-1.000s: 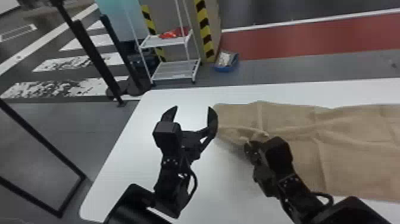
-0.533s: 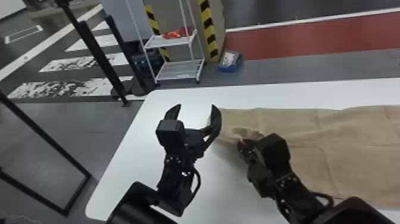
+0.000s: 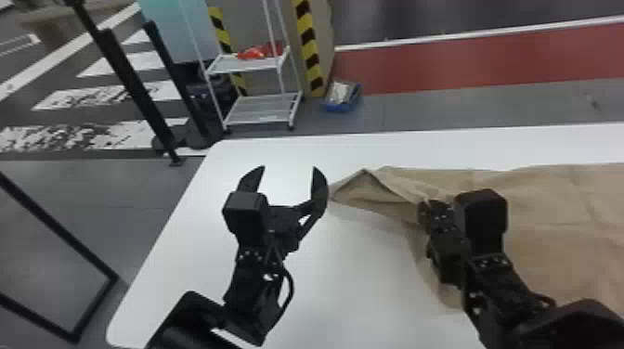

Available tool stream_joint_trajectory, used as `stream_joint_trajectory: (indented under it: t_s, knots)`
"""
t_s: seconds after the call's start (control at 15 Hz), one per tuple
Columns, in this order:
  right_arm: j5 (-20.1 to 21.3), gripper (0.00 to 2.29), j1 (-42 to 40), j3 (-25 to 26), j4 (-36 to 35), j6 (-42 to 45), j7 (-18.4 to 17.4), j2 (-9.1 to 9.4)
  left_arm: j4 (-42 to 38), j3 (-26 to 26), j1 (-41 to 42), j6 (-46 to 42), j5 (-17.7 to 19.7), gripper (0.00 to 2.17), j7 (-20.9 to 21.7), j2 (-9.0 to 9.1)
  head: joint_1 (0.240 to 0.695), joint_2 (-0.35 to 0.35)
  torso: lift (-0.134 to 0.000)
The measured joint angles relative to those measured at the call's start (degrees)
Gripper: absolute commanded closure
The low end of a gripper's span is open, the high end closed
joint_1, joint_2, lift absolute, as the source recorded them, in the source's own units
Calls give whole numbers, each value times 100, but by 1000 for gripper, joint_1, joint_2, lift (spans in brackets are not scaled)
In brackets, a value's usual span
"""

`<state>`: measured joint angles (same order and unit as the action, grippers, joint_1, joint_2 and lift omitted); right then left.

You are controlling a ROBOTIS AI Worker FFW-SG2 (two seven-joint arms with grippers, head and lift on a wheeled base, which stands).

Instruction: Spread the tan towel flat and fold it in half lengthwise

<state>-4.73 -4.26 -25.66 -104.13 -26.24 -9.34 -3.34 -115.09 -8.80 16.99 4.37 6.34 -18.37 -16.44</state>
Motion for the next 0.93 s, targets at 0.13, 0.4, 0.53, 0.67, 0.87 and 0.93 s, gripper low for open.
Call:
stream_joint_trajectory:
  t_s: [0.13,0.4,0.53,0.67,0.87,0.93]
  knots:
    - [-260,718,7,346,212,125,5,-4,-3,-12,13,12,-17,80,3,22,695,226,-128]
    - [-364,292,-144,623,315,417,39,-71,41,-51,-2,16,-37,80,9,66,695,180,-128]
    - [-360,292,-259,636,252,707,73,-129,70,-80,-20,16,-43,80,13,78,695,174,-128]
    - [-377,350,-362,695,197,911,73,-152,88,-100,-28,16,-45,80,12,83,695,164,-128]
    - [-453,508,-421,847,184,941,157,-252,89,-104,-2,16,-45,80,9,86,695,148,-128]
    - [-464,691,-445,857,178,931,212,-283,84,-105,3,16,-45,80,9,86,695,146,-128]
